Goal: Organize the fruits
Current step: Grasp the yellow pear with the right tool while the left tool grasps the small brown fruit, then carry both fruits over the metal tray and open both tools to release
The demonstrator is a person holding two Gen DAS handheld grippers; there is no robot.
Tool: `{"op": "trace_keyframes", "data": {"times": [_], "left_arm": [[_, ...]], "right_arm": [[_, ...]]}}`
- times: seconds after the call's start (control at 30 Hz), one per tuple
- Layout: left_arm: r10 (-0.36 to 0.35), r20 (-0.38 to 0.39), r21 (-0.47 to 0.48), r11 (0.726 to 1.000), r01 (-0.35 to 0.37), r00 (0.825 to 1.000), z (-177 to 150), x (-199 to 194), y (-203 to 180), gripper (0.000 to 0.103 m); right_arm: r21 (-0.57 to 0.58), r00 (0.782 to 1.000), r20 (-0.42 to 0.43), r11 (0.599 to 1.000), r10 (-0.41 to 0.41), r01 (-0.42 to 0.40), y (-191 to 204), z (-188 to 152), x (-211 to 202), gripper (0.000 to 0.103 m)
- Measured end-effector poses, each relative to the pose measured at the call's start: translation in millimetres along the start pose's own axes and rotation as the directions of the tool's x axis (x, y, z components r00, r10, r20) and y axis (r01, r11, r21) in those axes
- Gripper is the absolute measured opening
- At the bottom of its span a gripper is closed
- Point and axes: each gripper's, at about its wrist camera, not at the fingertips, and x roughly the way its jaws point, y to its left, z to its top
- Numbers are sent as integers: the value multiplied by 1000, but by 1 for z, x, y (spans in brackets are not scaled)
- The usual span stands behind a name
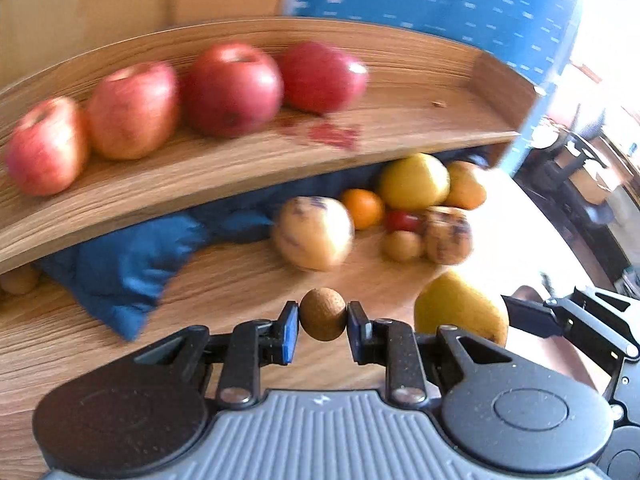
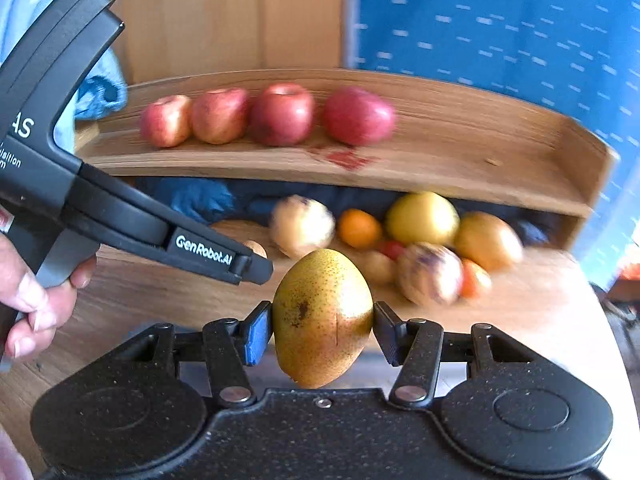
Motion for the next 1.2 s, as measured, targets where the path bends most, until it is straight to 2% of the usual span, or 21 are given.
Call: {"op": "trace_keyframes", "data": {"times": [0.17, 0.4, 0.57, 0.87, 0.93, 1.07, 1.17, 1.2], "left_arm": [[-75, -34, 71, 995, 77, 997, -8, 6, -45, 28], [-161, -107, 161, 971, 176, 981, -24, 19, -106, 28], [-185, -156, 185, 959, 212, 970, -36, 30, -134, 28], [-163, -154, 187, 964, 191, 974, -44, 29, -146, 28], [-156, -151, 176, 967, 182, 976, -46, 27, -145, 32], [-129, -131, 147, 978, 148, 983, -49, 21, -139, 57], [-103, -114, 122, 986, 117, 988, -53, 12, -133, 61], [-94, -114, 114, 988, 107, 989, -55, 9, -131, 65]], "right_arm": [[72, 995, -25, 993, -96, 98, -27, -28, -31, 56], [155, 976, -93, 965, -197, 210, -57, -69, -65, 56], [182, 967, -133, 954, -215, 237, -64, -91, -79, 56], [172, 970, -142, 960, -197, 220, -64, -101, -85, 56], [164, 971, -140, 963, -192, 215, -64, -100, -83, 56], [157, 976, -127, 969, -174, 193, -63, -100, -85, 57], [138, 981, -108, 975, -161, 176, -62, -99, -89, 62], [133, 983, -103, 977, -155, 168, -61, -99, -91, 65]]}}
